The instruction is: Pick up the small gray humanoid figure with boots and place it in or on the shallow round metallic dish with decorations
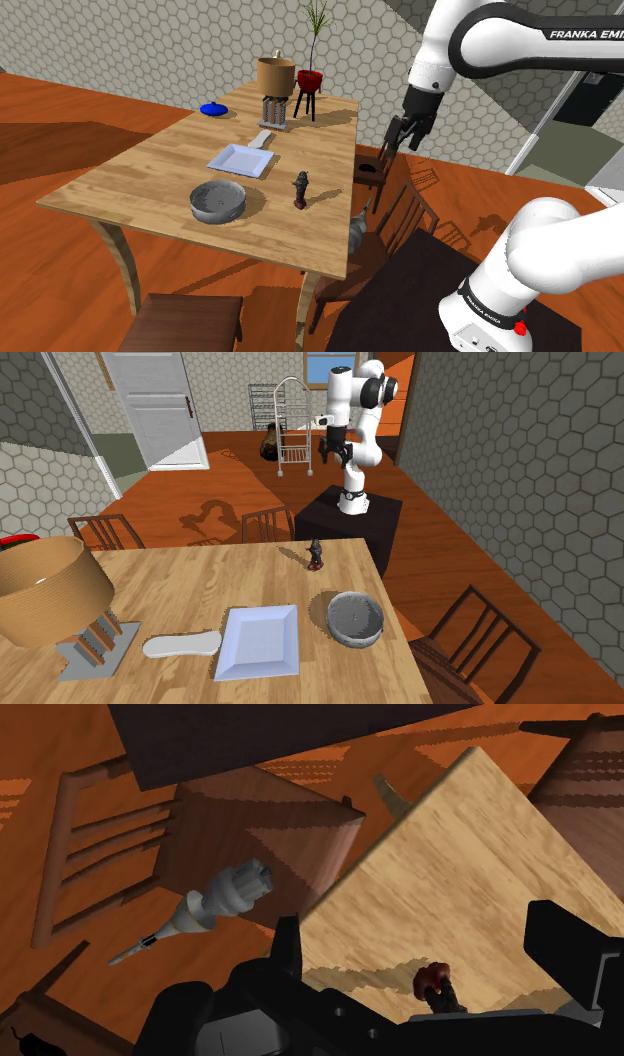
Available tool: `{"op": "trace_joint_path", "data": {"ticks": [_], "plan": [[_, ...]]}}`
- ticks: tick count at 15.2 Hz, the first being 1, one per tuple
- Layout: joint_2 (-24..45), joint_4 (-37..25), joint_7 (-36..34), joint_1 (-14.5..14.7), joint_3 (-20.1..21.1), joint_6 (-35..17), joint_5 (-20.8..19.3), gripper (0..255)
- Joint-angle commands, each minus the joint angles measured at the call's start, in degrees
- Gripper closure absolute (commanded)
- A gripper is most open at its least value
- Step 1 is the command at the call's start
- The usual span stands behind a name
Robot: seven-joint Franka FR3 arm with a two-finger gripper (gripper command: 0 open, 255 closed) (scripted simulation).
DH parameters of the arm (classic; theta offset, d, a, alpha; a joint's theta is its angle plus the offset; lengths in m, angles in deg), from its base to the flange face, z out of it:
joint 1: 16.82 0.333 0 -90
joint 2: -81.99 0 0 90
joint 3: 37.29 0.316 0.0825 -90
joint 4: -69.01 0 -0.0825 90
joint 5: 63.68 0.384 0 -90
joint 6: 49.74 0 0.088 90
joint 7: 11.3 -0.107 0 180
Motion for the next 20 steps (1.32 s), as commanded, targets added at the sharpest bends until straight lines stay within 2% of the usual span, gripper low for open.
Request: {"op": "trace_joint_path", "data": {"ticks": [1, 7, 12, 16, 20], "plan": [[2.0, 1.8, -1.3, 0.2, 0.9, -5.4, 0.6, 0], [10.7, 5.0, -4.7, 0.2, 3.3, -21.5, 1.4, 0], [20.5, 4.8, -8.0, -0.4, 5.4, -34.4, 1.0, 0], [29.4, 2.7, -11.5, -1.3, 7.1, -43.8, -0.9, 0], [38.7, -1.0, -16.4, -2.4, 8.6, -51.9, -5.1, 0]]}}
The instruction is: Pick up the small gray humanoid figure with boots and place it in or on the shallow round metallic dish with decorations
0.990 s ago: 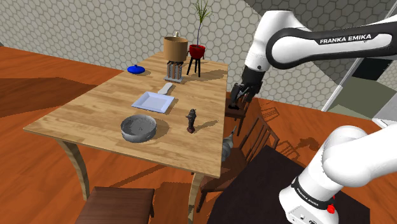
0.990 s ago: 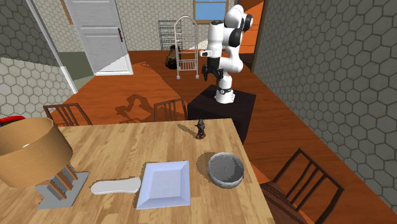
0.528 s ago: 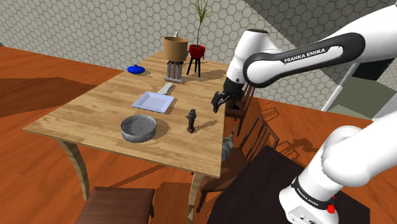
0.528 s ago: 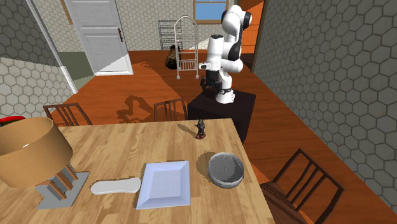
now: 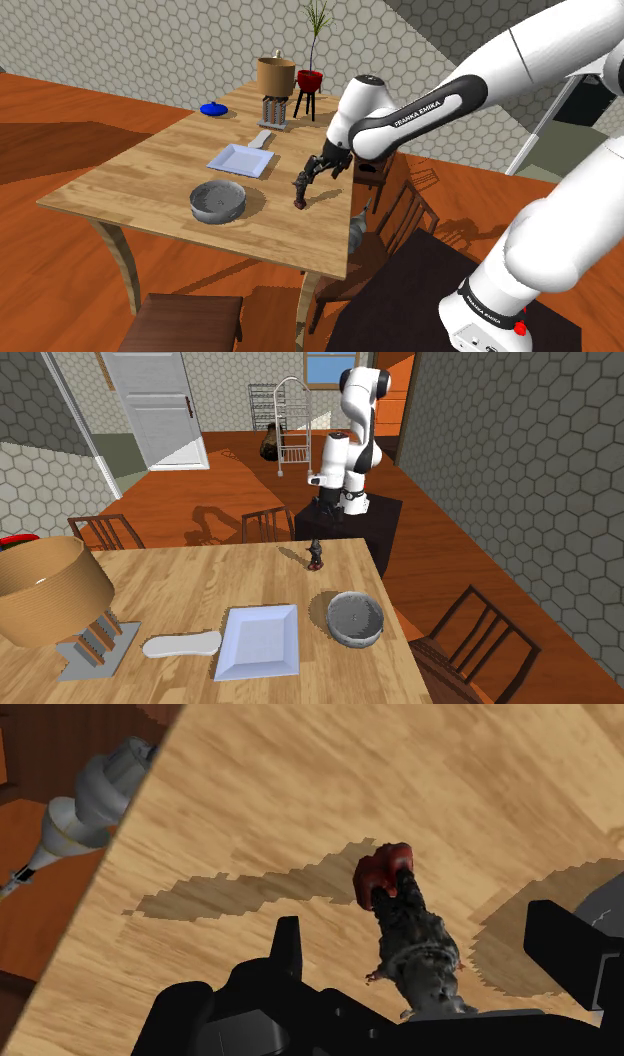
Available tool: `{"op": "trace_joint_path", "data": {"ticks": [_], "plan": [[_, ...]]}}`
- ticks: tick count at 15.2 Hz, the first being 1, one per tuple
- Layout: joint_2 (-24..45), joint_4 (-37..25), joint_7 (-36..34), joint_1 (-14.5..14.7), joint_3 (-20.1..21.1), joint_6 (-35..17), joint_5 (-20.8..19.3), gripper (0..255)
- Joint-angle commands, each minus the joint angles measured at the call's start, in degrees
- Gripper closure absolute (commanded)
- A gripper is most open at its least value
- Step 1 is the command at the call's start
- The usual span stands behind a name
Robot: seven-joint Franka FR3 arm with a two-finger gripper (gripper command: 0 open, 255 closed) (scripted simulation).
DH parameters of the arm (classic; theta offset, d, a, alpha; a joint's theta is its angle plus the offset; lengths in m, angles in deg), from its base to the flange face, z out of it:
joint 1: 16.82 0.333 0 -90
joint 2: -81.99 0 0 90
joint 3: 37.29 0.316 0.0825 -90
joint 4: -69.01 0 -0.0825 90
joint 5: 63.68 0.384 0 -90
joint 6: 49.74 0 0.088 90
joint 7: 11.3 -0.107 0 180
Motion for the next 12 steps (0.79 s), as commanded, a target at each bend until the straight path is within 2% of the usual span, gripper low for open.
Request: {"op": "trace_joint_path", "data": {"ticks": [1, 4, 12], "plan": [[4.6, -2.2, -3.2, -0.4, 0.7, -3.8, -2.7, 0], [10.8, -5.7, -7.7, -0.5, 0.5, -7.8, -7.4, 0], [17.2, -7.4, -11.0, 0.3, -1.1, -12.3, -11.8, 0]]}}
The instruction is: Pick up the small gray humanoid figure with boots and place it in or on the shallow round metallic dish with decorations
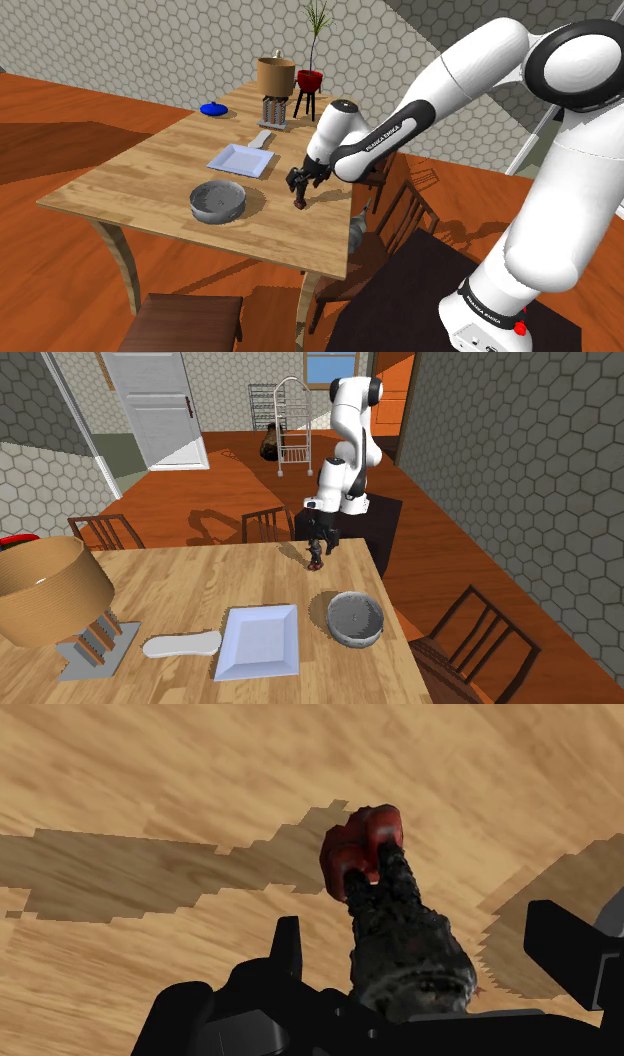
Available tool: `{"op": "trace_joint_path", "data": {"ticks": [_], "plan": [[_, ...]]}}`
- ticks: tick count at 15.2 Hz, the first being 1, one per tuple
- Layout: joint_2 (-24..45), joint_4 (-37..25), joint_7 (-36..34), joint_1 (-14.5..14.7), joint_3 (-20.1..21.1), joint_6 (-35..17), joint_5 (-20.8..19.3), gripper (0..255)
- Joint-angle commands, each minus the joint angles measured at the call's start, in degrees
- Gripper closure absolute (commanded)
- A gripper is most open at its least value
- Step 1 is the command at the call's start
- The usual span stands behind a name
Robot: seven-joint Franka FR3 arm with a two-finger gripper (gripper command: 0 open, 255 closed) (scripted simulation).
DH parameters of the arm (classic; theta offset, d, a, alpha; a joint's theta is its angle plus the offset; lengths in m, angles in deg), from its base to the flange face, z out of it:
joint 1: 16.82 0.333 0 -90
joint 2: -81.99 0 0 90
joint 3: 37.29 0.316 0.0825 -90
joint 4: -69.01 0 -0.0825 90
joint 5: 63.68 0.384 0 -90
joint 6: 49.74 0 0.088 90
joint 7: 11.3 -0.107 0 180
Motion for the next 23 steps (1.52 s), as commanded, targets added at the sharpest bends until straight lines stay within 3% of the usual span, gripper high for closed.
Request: {"op": "trace_joint_path", "data": {"ticks": [1, 7, 8, 17, 23], "plan": [[0.7, -0.2, -0.3, 0.1, -0.2, -0.5, -0.5, 0], [0.7, -0.2, -0.3, 0.1, -0.2, -0.5, -0.5, 0], [0.7, -0.2, -0.3, 0.1, -0.2, -0.5, -0.5, 255], [0.7, -0.2, -0.3, 0.1, -0.2, -0.5, -0.5, 255], [-3.2, -0.7, 2.5, -0.7, 1.1, 3.7, 2.9, 255]]}}
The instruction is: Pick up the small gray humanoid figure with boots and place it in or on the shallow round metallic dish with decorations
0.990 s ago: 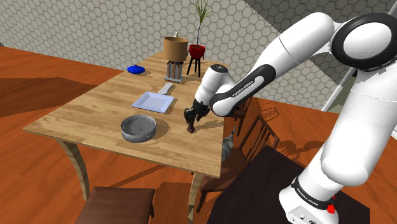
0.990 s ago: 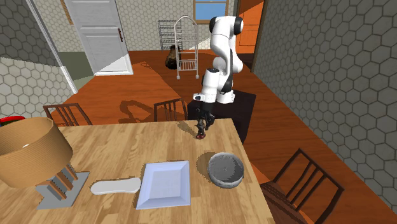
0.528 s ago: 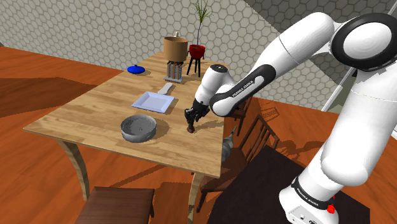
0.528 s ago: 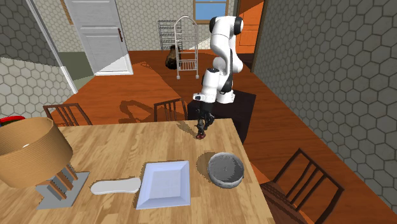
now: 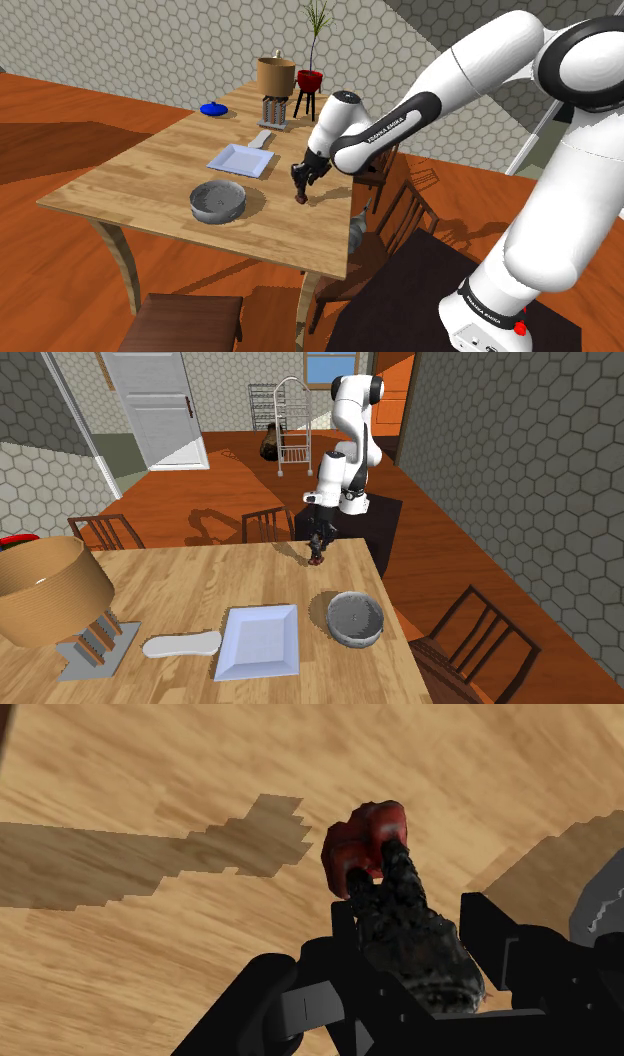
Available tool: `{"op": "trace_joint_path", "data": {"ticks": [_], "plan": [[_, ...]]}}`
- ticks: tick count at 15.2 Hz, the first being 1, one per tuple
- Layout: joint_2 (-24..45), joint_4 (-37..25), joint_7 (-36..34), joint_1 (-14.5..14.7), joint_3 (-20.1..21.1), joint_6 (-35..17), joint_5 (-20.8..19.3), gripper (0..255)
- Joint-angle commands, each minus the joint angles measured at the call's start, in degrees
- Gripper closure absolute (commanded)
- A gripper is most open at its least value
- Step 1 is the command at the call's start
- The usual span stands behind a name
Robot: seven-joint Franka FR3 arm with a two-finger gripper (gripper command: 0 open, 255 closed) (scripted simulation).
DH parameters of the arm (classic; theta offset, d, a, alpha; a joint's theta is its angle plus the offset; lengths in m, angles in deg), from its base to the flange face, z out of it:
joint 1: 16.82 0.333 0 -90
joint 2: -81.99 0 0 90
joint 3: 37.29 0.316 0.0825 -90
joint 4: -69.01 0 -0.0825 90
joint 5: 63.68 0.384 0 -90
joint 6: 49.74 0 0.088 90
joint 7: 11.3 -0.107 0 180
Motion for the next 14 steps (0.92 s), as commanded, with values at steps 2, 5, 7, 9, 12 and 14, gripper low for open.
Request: {"op": "trace_joint_path", "data": {"ticks": [2, 5, 7, 9, 12, 14], "plan": [[-1.7, -0.5, 1.1, -0.2, 0.5, 2.2, 1.4, 255], [-3.5, -1.0, 2.2, -0.3, 0.8, 4.4, 2.8, 255], [-4.6, -1.4, 2.9, -0.3, 0.9, 5.8, 3.6, 255], [-5.7, -1.9, 3.5, -0.3, 1.0, 7.3, 4.4, 255], [-7.2, -2.7, 4.3, -0.3, 1.1, 9.6, 5.4, 255], [-8.1, -3.3, 4.8, -0.3, 1.1, 11.1, 6.0, 255]]}}
